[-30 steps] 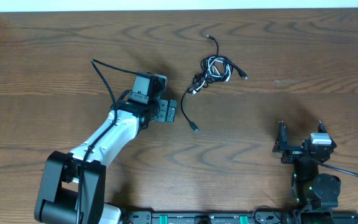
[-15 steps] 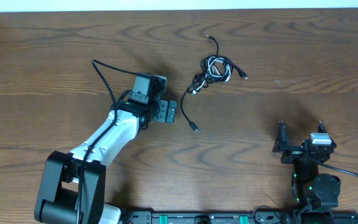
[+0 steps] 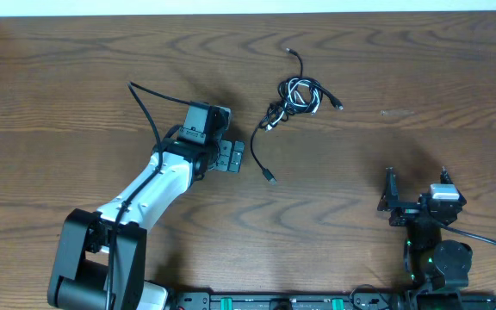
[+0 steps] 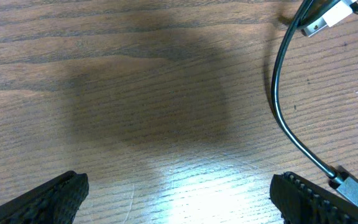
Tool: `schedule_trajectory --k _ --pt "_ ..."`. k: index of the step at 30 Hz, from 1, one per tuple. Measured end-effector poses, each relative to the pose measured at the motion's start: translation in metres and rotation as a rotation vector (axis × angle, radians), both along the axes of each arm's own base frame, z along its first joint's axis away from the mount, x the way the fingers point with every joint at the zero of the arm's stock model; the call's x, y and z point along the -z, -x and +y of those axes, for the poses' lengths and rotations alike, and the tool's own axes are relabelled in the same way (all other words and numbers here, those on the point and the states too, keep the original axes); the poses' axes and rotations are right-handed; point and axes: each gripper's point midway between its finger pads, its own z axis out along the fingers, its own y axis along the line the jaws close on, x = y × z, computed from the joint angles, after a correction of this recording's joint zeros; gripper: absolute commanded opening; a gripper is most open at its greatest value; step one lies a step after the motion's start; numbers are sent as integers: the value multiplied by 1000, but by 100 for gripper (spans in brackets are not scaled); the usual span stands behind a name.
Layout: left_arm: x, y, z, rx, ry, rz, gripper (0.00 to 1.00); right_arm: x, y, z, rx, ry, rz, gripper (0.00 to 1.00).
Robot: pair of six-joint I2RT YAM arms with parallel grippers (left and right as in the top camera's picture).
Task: Untangle cables
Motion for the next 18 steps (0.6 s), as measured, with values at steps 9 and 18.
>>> schedule_trajectory --k 9,18 --pt "0 0 0 1 0 -1 99 0 0 0 0 0 0 99" --pt "-1 -1 0 0 2 -6 99 0 0 0 0 0 0 99"
